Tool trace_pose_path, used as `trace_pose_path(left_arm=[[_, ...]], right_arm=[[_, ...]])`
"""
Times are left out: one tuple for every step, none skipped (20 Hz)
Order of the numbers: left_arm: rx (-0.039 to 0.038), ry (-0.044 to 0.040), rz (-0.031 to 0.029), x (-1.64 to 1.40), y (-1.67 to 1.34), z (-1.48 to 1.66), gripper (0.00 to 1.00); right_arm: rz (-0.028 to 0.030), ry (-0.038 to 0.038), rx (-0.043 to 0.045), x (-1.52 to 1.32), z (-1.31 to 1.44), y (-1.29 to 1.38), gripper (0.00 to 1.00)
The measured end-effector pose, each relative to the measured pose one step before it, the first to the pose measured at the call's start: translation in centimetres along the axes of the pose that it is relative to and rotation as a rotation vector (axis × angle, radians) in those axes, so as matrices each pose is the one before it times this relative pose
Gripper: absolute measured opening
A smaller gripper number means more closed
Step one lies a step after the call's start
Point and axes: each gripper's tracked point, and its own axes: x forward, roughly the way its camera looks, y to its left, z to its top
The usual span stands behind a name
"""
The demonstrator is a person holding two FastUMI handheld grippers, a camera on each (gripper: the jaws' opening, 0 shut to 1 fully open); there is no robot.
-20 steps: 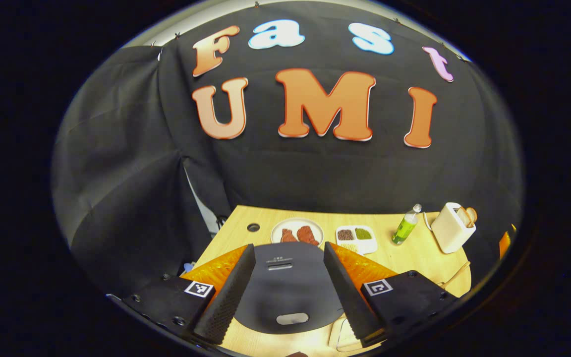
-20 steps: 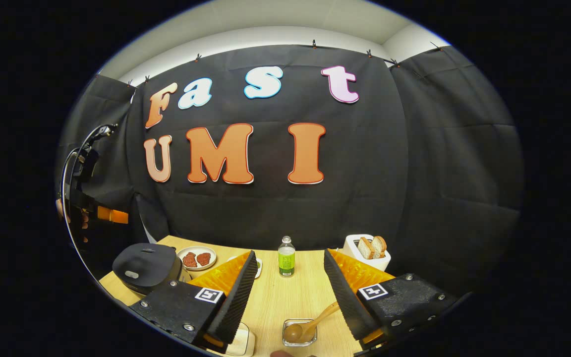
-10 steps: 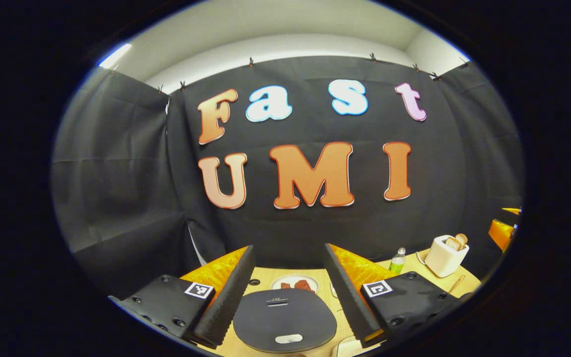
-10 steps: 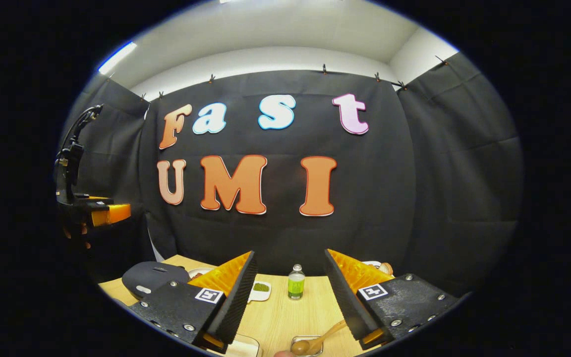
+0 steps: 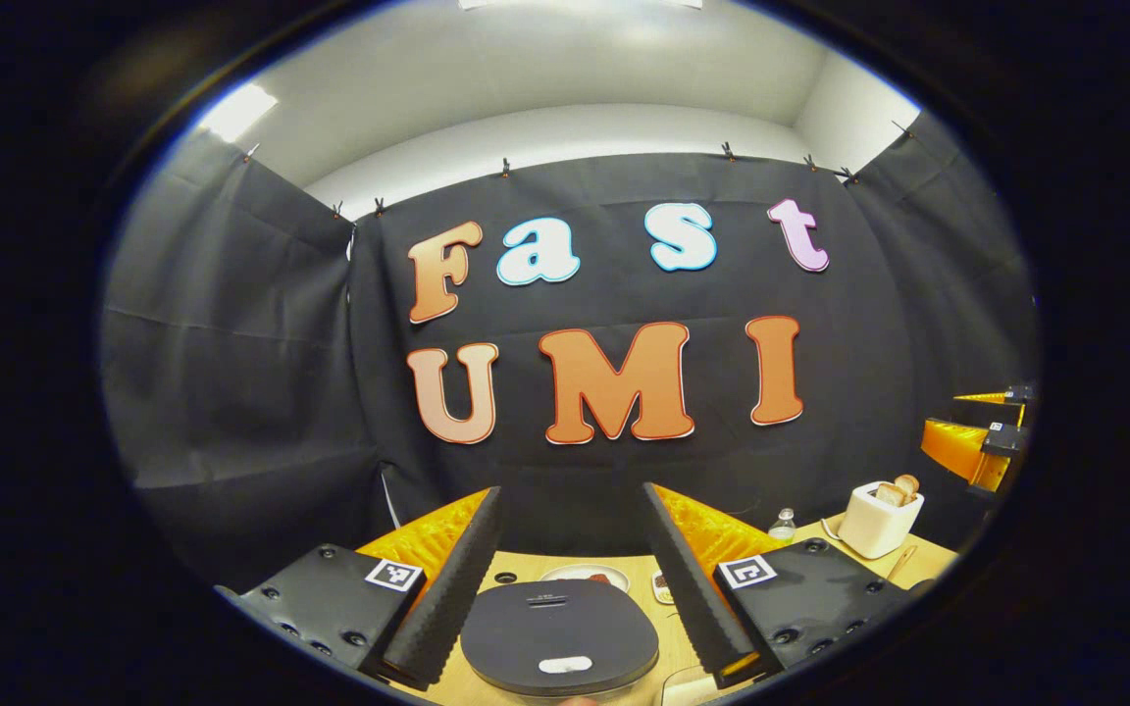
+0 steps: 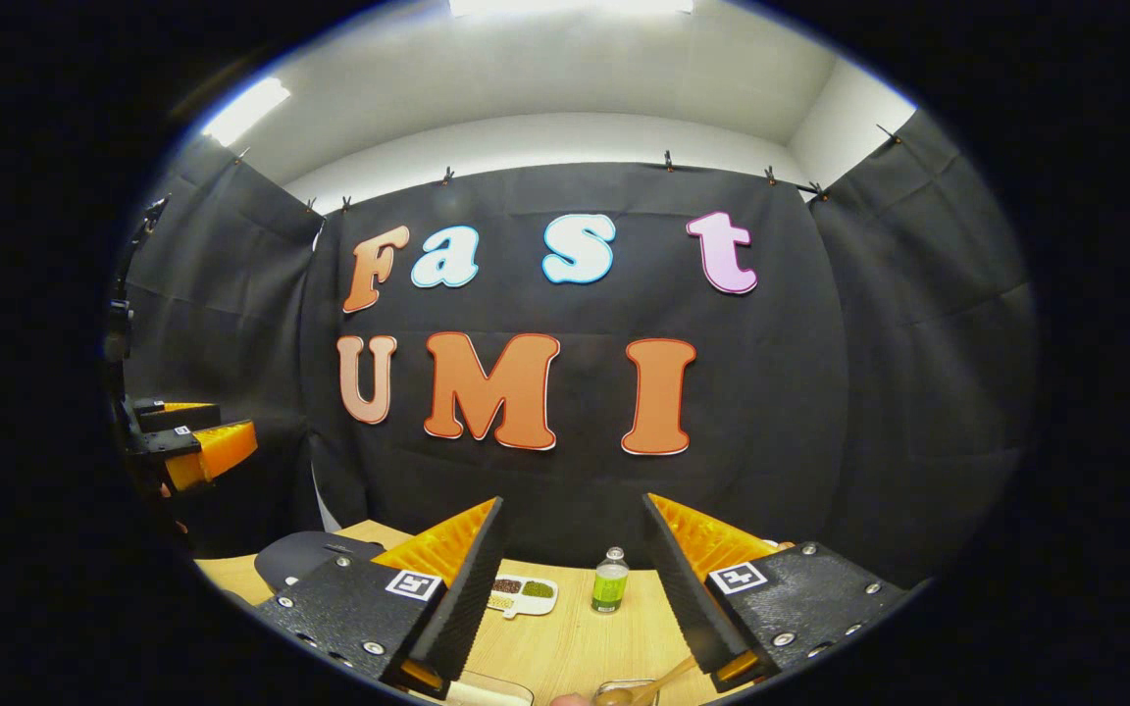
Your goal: Close the left gripper, press the button to open the rice cooker; take a wooden spoon from the chopstick holder with the right hand, scoop a spoonful of rice and pour it into the rice cooker, then put the wooden spoon back into the chopstick holder.
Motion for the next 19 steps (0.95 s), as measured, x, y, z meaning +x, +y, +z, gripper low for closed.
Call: trace_pose_path(left_arm=[[0.01361,0.00772,0.01072,-0.088,-0.252,-0.500,0.98],[0.00368,0.00356,0.00234,-0.073,-0.018,-0.199,0.98],[-0.00357,-0.00280,-0.00362,-0.374,-0.162,0.321,0.98],[-0.00084,-0.00500,-0.00270,-0.205,-0.114,0.215,0.98],[0.00296,-0.00679,0.00362,0.017,0.150,0.118,0.98],[0.00301,-0.00826,-0.00002,-0.012,0.069,0.266,0.98],[0.00029,-0.01020,0.00094,0.049,-0.052,0.237,0.98],[-0.00315,-0.00637,-0.00331,-0.005,-0.131,0.142,0.99],[-0.00430,-0.00483,-0.00385,-0.159,-0.150,0.103,0.99],[-0.00342,0.00124,0.00089,-0.009,0.032,-0.116,0.97],[-0.00675,0.00604,-0.00303,0.044,0.032,-0.297,0.96],[-0.00404,0.00334,0.00179,-0.027,0.028,-0.081,0.95],[-0.00211,0.00152,-0.00247,0.075,-0.013,-0.039,0.93],[0.00039,-0.00156,-0.00166,0.075,-0.028,-0.022,0.90],[-0.00009,-0.00461,-0.00025,0.007,0.114,0.061,0.90],[0.00033,-0.00496,-0.00260,-0.140,-0.014,0.180,0.90],[-0.00007,-0.00166,-0.00177,-0.083,-0.065,-0.073,0.90],[-0.00595,-0.00556,-0.00837,-0.180,-0.180,-0.016,0.90],[-0.00874,-0.00389,-0.00664,-0.038,-0.235,-0.007,0.90]], right_arm=[[0.00702,0.00334,0.00434,0.015,-0.110,0.283,0.84],[0.00658,0.00671,0.00346,0.074,-0.366,0.188,0.84],[0.00671,0.00605,0.00154,-0.009,-0.219,0.228,0.84],[0.00277,0.00563,-0.00182,-0.068,-0.091,0.098,0.84],[0.00302,0.00221,-0.00114,0.025,-0.024,0.005,0.84],[0.00139,0.00077,-0.00139,0.190,-0.108,0.077,0.84],[0.00143,0.00144,0.00050,0.053,-0.097,0.073,0.84],[0.00180,0.00060,-0.00067,-0.180,-0.074,0.066,0.84],[-0.00056,0.00085,-0.00280,0.071,0.032,-0.032,0.84],[0.00170,-0.00102,-0.00241,0.121,0.139,0.066,0.84],[0.00032,-0.00270,-0.00266,0.053,0.101,0.086,0.84],[0.00250,-0.00374,-0.00067,-0.031,0.044,0.117,0.84],[-0.00090,-0.00356,-0.00117,0.067,0.086,0.019,0.84],[0.00168,-0.00168,0.00084,0.013,-0.031,0.090,0.84],[0.00079,-0.00166,0.00199,0.048,0.096,0.152,0.84],[0.00071,-0.00234,0.00150,0.049,-0.016,0.138,0.84],[0.00323,-0.00003,0.00133,0.025,-0.048,0.245,0.84],[-0.00044,-0.00048,-0.00019,-0.073,-0.065,0.076,0.84],[0.00251,-0.00071,0.00111,0.060,0.048,0.140,0.84]])
